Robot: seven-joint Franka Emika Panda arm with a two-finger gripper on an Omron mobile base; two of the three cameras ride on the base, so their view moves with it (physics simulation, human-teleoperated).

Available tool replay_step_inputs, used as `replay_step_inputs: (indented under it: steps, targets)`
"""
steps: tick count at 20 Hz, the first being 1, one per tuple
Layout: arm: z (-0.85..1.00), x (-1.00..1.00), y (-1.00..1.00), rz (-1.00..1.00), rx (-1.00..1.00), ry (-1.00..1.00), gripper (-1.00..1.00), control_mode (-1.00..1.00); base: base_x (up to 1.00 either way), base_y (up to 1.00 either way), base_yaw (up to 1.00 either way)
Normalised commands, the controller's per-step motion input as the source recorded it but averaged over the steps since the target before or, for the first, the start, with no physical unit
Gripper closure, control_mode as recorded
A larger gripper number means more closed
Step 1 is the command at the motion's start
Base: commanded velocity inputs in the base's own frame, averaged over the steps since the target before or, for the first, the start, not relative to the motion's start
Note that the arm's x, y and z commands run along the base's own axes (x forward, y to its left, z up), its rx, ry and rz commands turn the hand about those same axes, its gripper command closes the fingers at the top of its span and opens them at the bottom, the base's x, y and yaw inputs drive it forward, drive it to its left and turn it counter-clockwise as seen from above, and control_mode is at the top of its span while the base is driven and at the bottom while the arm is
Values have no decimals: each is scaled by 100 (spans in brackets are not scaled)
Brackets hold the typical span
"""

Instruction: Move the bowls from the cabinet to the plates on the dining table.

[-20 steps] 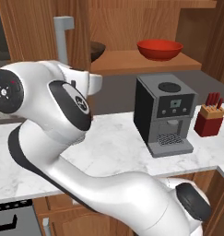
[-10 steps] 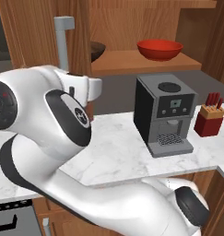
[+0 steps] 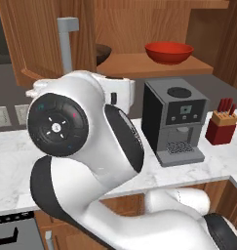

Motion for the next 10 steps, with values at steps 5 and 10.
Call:
replay_step_inputs:
  steps: [5,10]
  targets:
    - [0,-21,-51,24,-3,-8,-100,-100,0,0,0]
    - [-1,-8,-46,28,-2,-5,-100,-100,0,0,0]
